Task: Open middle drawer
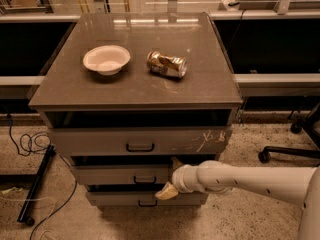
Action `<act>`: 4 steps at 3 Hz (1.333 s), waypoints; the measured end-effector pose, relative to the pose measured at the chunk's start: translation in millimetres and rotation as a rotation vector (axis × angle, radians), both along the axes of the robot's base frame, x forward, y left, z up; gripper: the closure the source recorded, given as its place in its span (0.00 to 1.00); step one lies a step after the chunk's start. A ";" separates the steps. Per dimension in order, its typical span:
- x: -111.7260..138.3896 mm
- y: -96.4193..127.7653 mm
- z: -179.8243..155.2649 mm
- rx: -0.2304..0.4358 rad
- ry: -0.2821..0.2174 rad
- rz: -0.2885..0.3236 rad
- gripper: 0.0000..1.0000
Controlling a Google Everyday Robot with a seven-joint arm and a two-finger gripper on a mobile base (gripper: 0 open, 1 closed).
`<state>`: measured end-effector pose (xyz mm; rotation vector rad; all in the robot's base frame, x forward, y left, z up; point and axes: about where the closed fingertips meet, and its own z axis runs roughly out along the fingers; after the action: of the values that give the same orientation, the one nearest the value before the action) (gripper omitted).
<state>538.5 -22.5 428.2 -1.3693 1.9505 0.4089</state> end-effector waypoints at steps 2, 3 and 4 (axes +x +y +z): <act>0.0 0.0 0.2 0.000 0.000 0.000 0.66; 1.6 -0.5 7.4 0.000 0.000 0.000 0.89; 1.5 -0.6 12.4 0.000 0.000 0.000 1.00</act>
Offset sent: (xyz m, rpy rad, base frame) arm 0.0000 0.0000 0.0000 0.0000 0.0000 0.0000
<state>540.0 -23.1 440.7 -1.3696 1.9504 0.4090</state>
